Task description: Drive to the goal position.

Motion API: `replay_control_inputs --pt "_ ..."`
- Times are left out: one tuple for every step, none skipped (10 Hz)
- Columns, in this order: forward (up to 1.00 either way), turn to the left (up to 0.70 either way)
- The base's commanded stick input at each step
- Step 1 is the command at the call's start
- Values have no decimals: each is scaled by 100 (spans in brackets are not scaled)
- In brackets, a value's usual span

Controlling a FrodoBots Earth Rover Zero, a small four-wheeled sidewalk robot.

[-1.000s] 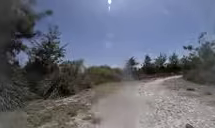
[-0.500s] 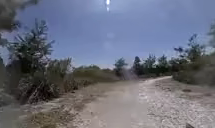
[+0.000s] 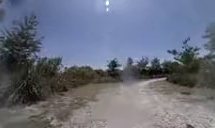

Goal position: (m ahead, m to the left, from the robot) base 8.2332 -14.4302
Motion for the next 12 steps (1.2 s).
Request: replay_control_inputs --pt "70 0" --pt "70 0" --pt "70 0" --pt "70 0" --pt "70 0" --pt "70 0" --pt "70 0" --pt "70 0" --pt "70 -9" --pt "70 -14" --pt "70 -14" --pt "70 -14"
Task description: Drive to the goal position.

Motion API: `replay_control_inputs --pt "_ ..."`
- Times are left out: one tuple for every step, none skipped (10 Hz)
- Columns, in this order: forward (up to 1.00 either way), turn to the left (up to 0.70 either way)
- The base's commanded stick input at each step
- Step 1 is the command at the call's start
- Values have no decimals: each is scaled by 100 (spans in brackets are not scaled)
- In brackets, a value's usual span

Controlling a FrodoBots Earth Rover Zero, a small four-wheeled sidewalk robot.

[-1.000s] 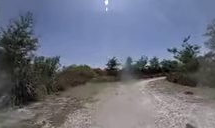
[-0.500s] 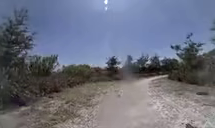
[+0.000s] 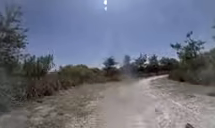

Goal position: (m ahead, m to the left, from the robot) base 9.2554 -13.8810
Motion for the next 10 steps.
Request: replay_control_inputs --pt "70 -14" --pt "70 -14" --pt "70 -14" --pt "70 -6" --pt "70 0" --pt "70 0" --pt "70 0" --pt "70 0" --pt "70 0" --pt "70 0"
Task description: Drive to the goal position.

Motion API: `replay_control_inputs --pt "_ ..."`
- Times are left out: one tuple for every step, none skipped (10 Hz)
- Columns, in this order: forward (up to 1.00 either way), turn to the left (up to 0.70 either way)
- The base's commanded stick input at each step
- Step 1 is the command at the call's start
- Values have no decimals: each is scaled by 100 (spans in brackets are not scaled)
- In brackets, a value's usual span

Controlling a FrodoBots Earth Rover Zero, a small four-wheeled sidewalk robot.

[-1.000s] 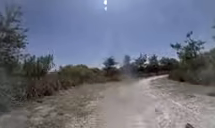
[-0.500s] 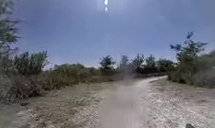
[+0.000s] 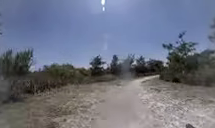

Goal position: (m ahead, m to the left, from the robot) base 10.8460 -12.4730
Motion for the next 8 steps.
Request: replay_control_inputs --pt "70 0" --pt "70 0" --pt "70 0" --pt "70 0" --pt "70 0" --pt "70 0" --pt "70 0" --pt "70 0"
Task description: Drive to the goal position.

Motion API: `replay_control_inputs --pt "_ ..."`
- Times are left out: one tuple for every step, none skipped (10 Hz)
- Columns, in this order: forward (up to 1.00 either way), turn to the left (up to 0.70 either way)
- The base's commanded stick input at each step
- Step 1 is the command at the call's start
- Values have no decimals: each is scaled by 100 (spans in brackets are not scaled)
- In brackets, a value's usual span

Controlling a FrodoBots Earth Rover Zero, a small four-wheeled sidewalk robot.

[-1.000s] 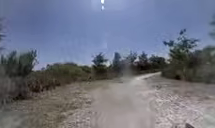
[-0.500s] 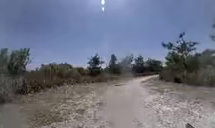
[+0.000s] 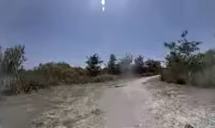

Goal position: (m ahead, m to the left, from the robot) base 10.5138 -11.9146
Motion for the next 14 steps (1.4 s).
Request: replay_control_inputs --pt "70 0" --pt "70 0" --pt "70 0" --pt "70 0" --pt "70 0" --pt "70 0" --pt "70 0" --pt "70 0" --pt "70 0" --pt "70 -14" --pt "70 -14" --pt "70 -14" --pt "70 -14" --pt "70 -14"
